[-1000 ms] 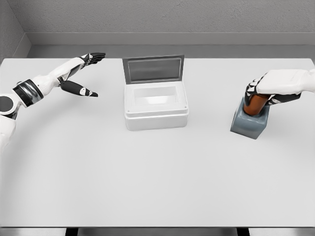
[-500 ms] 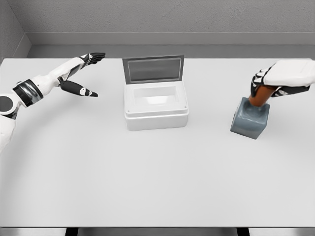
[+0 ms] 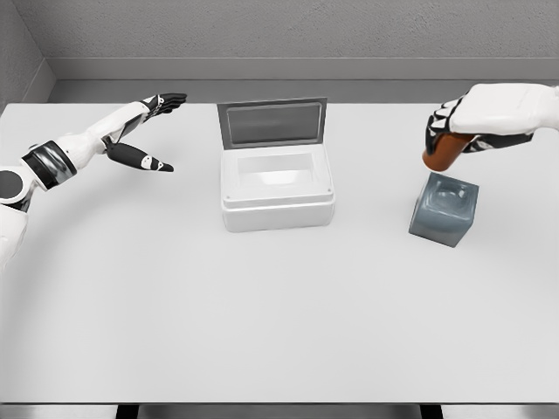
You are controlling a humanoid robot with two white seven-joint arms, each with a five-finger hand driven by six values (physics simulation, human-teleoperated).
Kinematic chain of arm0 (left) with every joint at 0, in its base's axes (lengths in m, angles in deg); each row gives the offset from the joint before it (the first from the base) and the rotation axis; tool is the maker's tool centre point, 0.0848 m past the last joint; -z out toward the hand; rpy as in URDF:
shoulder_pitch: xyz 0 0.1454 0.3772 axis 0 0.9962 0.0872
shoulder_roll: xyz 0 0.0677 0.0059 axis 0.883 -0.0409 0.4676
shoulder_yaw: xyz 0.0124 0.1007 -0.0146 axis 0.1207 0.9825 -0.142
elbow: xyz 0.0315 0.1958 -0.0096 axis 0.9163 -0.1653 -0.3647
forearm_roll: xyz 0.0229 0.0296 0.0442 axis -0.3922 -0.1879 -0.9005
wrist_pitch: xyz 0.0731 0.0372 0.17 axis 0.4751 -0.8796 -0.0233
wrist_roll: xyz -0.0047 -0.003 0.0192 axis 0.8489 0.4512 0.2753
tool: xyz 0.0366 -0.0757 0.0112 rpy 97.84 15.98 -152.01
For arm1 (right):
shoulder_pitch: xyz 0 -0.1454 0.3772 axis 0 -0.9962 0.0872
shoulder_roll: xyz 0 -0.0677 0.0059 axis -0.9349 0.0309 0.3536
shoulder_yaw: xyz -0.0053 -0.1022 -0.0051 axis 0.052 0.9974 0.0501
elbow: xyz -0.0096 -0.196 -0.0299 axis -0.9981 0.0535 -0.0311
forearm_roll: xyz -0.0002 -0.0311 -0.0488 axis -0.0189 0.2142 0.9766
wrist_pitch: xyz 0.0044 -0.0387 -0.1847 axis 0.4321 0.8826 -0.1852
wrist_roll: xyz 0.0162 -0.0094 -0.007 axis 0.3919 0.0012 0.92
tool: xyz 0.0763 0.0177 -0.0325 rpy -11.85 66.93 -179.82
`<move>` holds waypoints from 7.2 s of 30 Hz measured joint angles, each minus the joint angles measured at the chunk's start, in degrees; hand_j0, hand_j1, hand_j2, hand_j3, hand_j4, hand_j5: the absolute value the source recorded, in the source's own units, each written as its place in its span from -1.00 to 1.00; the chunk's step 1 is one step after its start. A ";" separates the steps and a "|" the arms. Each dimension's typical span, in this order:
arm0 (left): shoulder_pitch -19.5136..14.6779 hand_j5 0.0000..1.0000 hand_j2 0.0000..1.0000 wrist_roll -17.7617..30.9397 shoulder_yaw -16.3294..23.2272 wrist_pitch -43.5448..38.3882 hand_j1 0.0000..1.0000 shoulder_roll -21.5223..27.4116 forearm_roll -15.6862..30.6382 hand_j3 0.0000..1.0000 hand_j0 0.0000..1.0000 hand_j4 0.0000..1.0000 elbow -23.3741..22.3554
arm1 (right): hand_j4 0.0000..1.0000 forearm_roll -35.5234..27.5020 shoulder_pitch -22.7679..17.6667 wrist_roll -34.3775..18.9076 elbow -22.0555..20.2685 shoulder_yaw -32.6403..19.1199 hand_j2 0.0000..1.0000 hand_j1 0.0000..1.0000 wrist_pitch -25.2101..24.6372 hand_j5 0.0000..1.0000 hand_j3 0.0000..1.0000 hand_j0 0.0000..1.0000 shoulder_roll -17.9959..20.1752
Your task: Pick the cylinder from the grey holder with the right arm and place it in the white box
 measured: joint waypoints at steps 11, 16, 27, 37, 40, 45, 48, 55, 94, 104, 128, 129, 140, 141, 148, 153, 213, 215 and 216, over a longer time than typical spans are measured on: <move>0.09 1.00 1.00 0.00 0.01 0.00 1.00 -0.06 0.00 1.00 1.00 1.00 0.18 | -0.20 0.18 3.25 -1.15 0.06 0.30 -0.20 -0.20 0.01 -0.20 -0.20 -0.20 -5.94; 0.18 1.00 1.00 0.00 0.01 0.00 1.00 -0.07 0.00 1.00 1.00 1.00 0.22 | -0.20 0.29 3.69 -1.67 0.25 0.41 -0.20 -0.20 0.00 -0.20 -0.20 -0.20 -8.54; 0.18 1.00 1.00 0.00 0.02 0.00 1.00 -0.04 0.00 1.00 1.00 1.00 0.22 | -0.20 0.46 5.98 -2.27 1.58 1.40 -0.20 -0.20 -0.04 -0.20 -0.20 -0.20 -13.59; 0.35 1.00 1.00 0.00 0.01 0.00 1.00 0.00 0.00 1.00 1.00 1.00 0.26 | -0.20 2.53 6.59 -2.84 4.32 4.29 -0.20 -0.20 0.01 -0.20 -0.20 -0.20 -18.18; 0.44 1.00 1.00 0.00 0.01 0.00 1.00 0.00 0.00 1.00 1.00 1.00 0.27 | -0.20 3.04 6.94 -2.99 5.32 4.75 -0.20 -0.20 -0.01 -0.20 -0.20 -0.20 -19.56; 0.44 1.00 1.00 0.00 0.01 0.00 1.00 0.00 0.00 1.00 1.00 1.00 0.30 | -0.20 3.40 7.73 -3.08 7.79 5.83 -0.20 -0.20 0.00 -0.20 -0.20 -0.20 -21.81; 0.44 1.00 1.00 0.00 0.01 0.00 1.00 0.00 0.00 1.00 1.00 1.00 0.31 | -0.20 3.45 7.73 -3.13 8.79 6.22 -0.20 -0.20 0.00 -0.20 -0.20 -0.20 -22.72; 0.44 1.00 1.00 0.00 -0.03 0.00 1.00 0.09 0.00 1.00 1.00 1.00 0.31 | -0.20 4.38 7.73 -3.44 10.92 6.61 -0.20 -0.20 0.01 -0.20 -0.20 -0.20 -25.07; 0.53 1.00 1.00 0.00 0.01 0.00 1.00 0.09 0.00 1.00 1.00 1.00 0.32 | -0.19 7.25 7.65 -3.78 15.60 7.59 -0.19 -0.19 -0.01 -0.19 -0.19 -0.19 -30.24; 0.53 1.00 1.00 0.00 0.00 0.00 1.00 0.10 0.00 1.00 1.00 1.00 0.33 | 0.08 7.73 7.56 -3.84 15.91 7.60 0.08 0.08 -0.01 0.08 0.08 0.08 -30.39; 0.62 1.00 1.00 0.00 -0.02 0.00 1.00 0.09 0.06 1.00 1.00 1.00 0.40 | 1.00 10.31 7.03 -3.40 10.13 2.37 1.00 1.00 0.03 1.00 1.00 1.00 -28.44; 0.62 1.00 1.00 0.00 -0.03 0.00 1.00 0.09 0.06 1.00 1.00 1.00 0.40 | 1.00 10.18 6.94 -3.24 8.41 1.72 1.00 1.00 0.01 1.00 1.00 1.00 -26.98; 0.88 1.00 1.00 0.00 0.02 0.00 1.00 0.17 0.01 1.00 1.00 1.00 0.40 | 1.00 3.44 2.82 1.13 -5.27 0.36 1.00 1.00 -0.01 1.00 1.00 1.00 -4.75; 0.79 1.00 1.00 0.00 0.12 -0.01 1.00 0.17 0.02 1.00 1.00 1.00 0.39 | 1.00 2.88 1.50 1.21 -5.68 0.51 1.00 1.00 0.00 1.00 1.00 1.00 -2.67; -1.93 1.00 1.00 0.00 0.55 -0.02 1.00 -0.11 -2.58 1.00 1.00 1.00 0.10 | 1.00 1.47 -1.33 1.50 -6.87 0.82 1.00 1.00 -0.01 1.00 1.00 1.00 6.00; -4.30 1.00 1.00 0.00 0.66 -0.01 1.00 -0.88 -3.55 1.00 1.00 1.00 -1.10 | 1.00 0.73 -3.35 6.75 -6.45 0.79 1.00 1.00 -0.02 1.00 1.00 1.00 7.62; -4.39 1.00 1.00 0.00 11.58 0.02 1.00 0.70 0.65 1.00 1.00 1.00 7.32 | 1.00 -1.40 -17.93 12.43 -0.62 -12.51 1.00 1.00 -0.06 1.00 1.00 1.00 3.90; -4.13 1.00 1.00 0.02 11.74 0.04 1.00 1.23 0.57 1.00 1.00 1.00 8.44 | 1.00 -1.39 -17.93 12.42 -0.38 -12.41 1.00 1.00 -0.06 1.00 1.00 1.00 3.65; -3.78 1.00 1.00 0.02 11.78 0.03 1.00 1.59 0.70 1.00 1.00 1.00 9.08 | 1.00 -1.40 -17.93 12.43 -0.31 -12.34 1.00 1.00 -0.06 1.00 1.00 1.00 3.57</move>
